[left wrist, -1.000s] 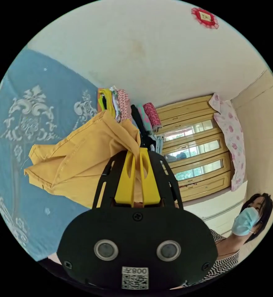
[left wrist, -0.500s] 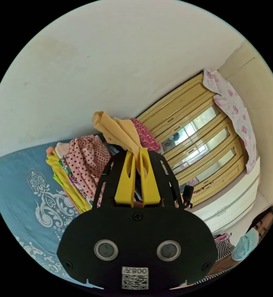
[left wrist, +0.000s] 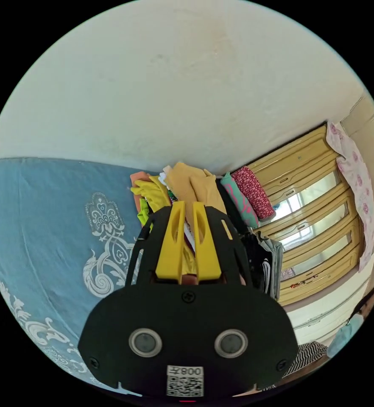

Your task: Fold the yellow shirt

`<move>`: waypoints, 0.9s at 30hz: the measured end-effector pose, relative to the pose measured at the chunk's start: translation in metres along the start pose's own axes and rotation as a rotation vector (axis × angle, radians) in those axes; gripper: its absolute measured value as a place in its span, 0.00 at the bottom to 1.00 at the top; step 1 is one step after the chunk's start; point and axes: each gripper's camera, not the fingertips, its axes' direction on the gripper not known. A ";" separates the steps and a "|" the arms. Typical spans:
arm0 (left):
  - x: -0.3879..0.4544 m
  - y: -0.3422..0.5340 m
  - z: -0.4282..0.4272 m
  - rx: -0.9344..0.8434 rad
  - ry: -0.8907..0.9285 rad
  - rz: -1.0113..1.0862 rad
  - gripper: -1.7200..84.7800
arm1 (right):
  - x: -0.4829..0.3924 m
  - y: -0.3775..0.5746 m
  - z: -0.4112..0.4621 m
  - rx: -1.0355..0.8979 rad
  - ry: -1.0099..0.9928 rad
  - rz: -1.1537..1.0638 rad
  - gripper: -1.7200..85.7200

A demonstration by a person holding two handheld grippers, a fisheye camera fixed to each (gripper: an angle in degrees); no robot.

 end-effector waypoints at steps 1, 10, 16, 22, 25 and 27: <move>0.007 0.002 -0.002 0.015 -0.008 0.013 0.04 | 0.001 0.001 0.000 0.016 -0.012 0.010 0.04; 0.147 0.033 0.077 -0.229 0.066 0.390 0.02 | -0.012 0.002 -0.036 0.159 0.036 -0.004 0.02; 0.166 0.049 0.115 -0.286 -0.084 0.460 0.02 | -0.043 -0.061 -0.055 0.240 0.298 -0.108 0.02; 0.182 0.054 0.121 -0.267 -0.056 0.406 0.02 | -0.018 -0.104 -0.004 0.073 0.552 -0.015 0.02; 0.196 0.064 0.104 -0.205 -0.032 0.391 0.02 | -0.032 -0.094 -0.007 0.140 0.515 -0.037 0.02; 0.204 0.087 0.078 -0.161 0.019 0.430 0.02 | -0.051 -0.081 -0.011 0.146 0.505 -0.104 0.02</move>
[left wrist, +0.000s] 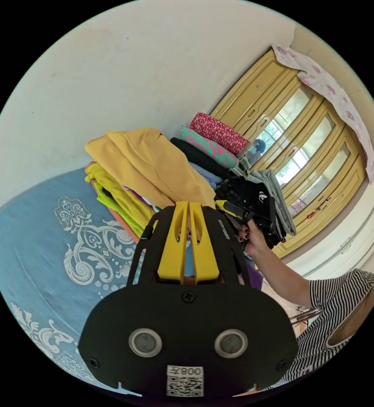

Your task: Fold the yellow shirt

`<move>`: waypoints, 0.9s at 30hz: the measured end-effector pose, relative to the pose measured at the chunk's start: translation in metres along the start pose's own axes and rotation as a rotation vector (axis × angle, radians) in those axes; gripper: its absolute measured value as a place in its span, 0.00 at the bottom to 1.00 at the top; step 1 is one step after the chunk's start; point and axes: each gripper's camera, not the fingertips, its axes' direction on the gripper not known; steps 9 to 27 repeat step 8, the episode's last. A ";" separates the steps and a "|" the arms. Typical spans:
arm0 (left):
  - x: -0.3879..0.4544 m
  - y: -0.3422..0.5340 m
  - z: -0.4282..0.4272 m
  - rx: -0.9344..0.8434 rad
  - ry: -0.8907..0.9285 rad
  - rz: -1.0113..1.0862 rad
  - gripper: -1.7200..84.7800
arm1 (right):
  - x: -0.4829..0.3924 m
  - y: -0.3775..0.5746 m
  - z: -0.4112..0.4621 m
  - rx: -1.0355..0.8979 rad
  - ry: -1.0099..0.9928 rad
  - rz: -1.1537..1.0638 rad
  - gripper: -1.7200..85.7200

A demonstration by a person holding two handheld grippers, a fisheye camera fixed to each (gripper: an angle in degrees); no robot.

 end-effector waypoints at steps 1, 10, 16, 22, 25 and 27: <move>0.005 0.008 -0.005 -0.002 -0.002 0.010 0.02 | -0.014 0.011 -0.011 -0.008 0.006 -0.059 0.02; 0.076 0.176 -0.028 -0.373 -0.197 0.036 0.02 | -0.111 0.175 -0.049 -0.355 0.249 -0.379 0.02; 0.076 0.176 -0.028 -0.373 -0.197 0.036 0.02 | -0.111 0.175 -0.049 -0.355 0.249 -0.379 0.02; 0.076 0.176 -0.028 -0.373 -0.197 0.036 0.02 | -0.111 0.175 -0.049 -0.355 0.249 -0.379 0.02; 0.076 0.176 -0.028 -0.373 -0.197 0.036 0.02 | -0.111 0.175 -0.049 -0.355 0.249 -0.379 0.02; 0.076 0.176 -0.028 -0.373 -0.197 0.036 0.02 | -0.111 0.175 -0.049 -0.355 0.249 -0.379 0.02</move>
